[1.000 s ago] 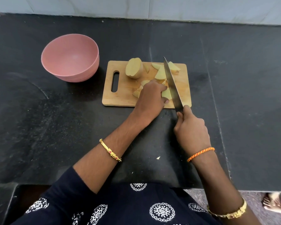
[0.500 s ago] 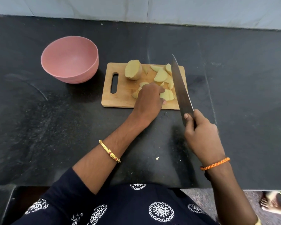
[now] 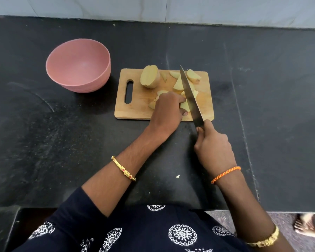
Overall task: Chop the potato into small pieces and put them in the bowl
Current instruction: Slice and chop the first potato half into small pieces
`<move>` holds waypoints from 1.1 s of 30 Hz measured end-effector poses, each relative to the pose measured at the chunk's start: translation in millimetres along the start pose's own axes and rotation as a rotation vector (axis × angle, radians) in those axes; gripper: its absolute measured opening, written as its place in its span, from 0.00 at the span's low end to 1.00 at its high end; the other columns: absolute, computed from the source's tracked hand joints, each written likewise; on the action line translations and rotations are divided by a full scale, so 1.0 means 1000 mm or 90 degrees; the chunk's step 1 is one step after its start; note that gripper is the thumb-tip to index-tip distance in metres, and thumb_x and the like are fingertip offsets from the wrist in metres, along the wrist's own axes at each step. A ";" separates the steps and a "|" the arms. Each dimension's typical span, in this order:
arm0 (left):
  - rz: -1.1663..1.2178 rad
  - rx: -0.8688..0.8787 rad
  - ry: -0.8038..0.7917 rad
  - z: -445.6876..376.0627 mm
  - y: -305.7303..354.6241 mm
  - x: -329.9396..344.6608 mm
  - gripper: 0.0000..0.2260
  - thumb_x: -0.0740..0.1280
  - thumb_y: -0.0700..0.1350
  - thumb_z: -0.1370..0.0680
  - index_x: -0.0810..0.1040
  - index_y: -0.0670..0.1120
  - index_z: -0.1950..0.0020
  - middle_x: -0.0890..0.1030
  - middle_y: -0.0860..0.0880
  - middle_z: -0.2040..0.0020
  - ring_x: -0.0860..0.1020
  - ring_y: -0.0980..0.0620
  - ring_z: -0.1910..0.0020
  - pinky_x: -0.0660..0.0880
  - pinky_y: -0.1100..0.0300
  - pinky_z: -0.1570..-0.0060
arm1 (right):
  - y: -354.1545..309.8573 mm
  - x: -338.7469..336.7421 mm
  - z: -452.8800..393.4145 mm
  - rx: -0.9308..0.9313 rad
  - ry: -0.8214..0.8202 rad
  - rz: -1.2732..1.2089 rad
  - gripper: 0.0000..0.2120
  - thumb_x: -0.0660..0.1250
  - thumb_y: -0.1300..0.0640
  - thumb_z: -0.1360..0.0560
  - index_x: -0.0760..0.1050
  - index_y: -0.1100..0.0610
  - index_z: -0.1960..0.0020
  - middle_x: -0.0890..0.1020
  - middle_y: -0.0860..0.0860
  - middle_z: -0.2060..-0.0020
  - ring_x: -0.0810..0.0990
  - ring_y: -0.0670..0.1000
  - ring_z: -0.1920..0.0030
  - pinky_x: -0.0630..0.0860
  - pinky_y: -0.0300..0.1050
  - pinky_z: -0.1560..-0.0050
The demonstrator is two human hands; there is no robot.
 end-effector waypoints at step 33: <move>0.007 0.014 0.091 0.011 -0.003 -0.008 0.23 0.71 0.35 0.27 0.72 0.42 0.33 0.83 0.45 0.54 0.81 0.49 0.53 0.77 0.52 0.49 | 0.003 -0.003 0.009 -0.011 -0.031 0.090 0.10 0.50 0.51 0.18 0.63 0.57 0.44 0.65 0.53 0.68 0.69 0.60 0.63 0.68 0.50 0.61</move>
Point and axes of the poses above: each hand's wrist, its own z-axis away from the middle knuckle, its own x-axis out of the palm, y = z × x, the point moved 8 cm from there along -z, towards the middle knuckle
